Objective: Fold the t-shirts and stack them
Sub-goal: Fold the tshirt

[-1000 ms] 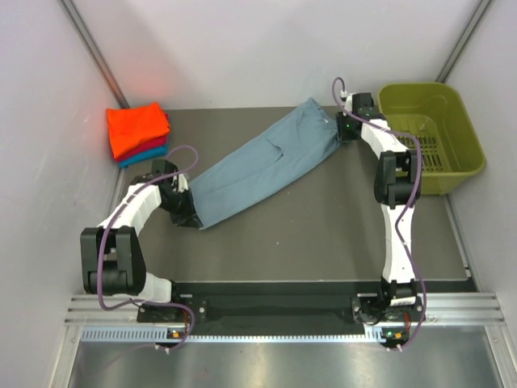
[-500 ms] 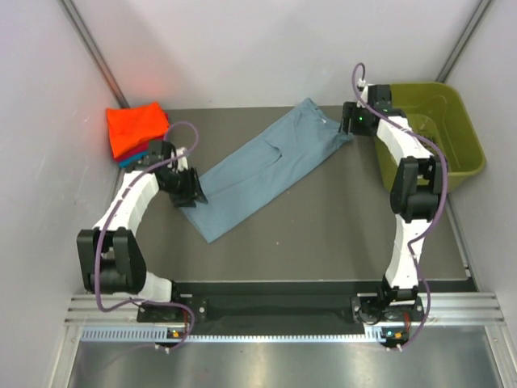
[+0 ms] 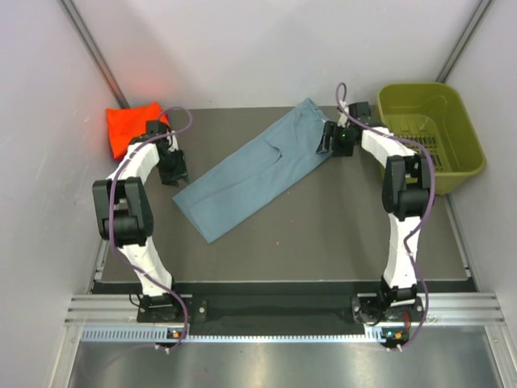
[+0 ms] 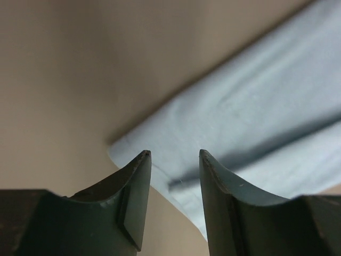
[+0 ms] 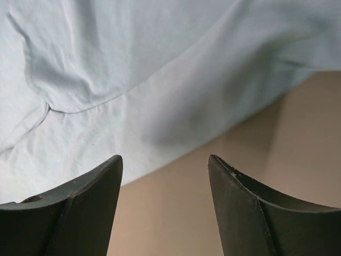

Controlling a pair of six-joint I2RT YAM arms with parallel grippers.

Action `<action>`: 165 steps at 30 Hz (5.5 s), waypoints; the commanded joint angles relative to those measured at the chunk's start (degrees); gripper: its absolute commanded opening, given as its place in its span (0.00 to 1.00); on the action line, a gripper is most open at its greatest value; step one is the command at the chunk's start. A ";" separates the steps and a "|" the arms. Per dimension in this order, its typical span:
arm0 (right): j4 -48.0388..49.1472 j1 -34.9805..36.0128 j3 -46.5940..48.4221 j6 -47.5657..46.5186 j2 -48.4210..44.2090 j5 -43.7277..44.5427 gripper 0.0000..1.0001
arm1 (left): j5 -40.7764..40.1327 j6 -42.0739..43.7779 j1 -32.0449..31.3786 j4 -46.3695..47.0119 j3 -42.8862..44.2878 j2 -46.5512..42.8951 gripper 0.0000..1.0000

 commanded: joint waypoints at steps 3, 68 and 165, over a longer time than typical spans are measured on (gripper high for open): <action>2.00 3.14 4.97 0.51 3.81 -1.35 0.66 | -2.78 0.12 2.29 0.26 5.45 3.93 0.47; 3.85 0.86 14.47 2.08 12.86 1.99 0.66 | 2.67 1.61 1.95 -5.01 1.86 6.93 0.00; 13.34 11.13 -47.92 20.71 -30.55 -30.26 0.66 | 6.19 -0.68 -16.25 -6.32 -15.55 -17.33 0.53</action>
